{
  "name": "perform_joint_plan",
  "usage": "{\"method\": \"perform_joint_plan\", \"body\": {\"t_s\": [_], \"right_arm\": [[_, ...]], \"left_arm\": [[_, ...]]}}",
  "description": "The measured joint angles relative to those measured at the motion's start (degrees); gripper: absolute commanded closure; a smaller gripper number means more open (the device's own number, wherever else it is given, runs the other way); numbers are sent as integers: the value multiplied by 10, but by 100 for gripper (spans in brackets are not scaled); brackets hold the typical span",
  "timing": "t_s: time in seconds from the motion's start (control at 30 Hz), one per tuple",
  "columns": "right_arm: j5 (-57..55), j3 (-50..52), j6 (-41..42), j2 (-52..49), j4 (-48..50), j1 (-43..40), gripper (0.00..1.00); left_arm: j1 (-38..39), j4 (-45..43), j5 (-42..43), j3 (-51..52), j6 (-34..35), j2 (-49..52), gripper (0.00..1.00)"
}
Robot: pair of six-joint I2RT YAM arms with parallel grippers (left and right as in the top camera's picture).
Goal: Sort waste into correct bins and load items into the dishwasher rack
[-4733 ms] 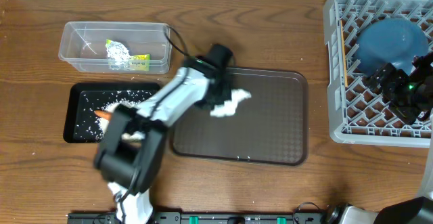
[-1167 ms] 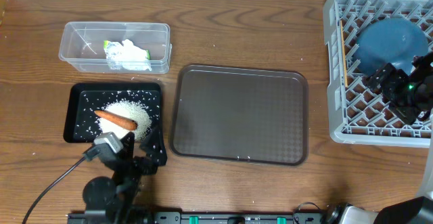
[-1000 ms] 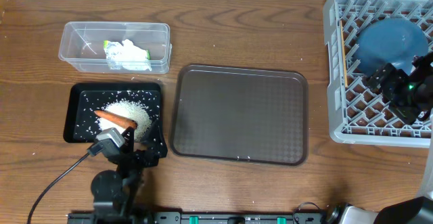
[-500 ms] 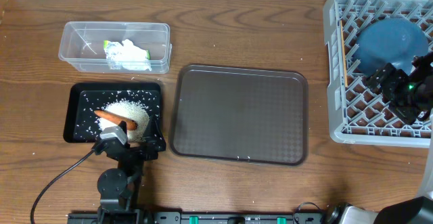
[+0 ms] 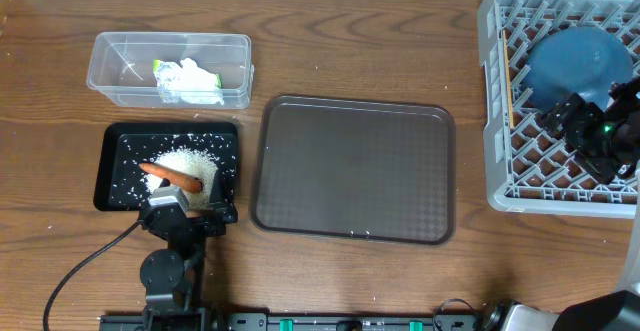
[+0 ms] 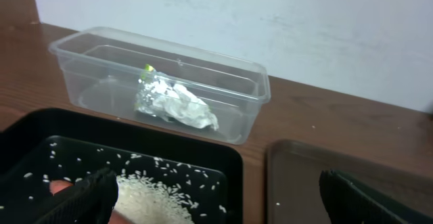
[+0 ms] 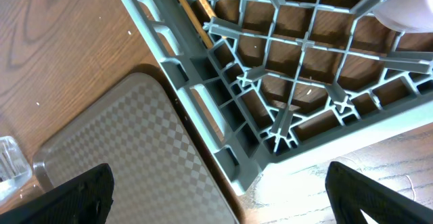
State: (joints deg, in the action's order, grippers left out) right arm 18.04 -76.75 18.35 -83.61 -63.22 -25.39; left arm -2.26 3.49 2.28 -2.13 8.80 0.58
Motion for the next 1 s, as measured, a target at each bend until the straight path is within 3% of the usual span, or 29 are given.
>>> {"method": "perform_joint_plan", "body": {"t_s": [1.0], "right_arm": [[0, 0, 0, 0, 0, 0, 1]], "left_arm": [[16, -3, -14, 1, -10, 0, 2]]}}
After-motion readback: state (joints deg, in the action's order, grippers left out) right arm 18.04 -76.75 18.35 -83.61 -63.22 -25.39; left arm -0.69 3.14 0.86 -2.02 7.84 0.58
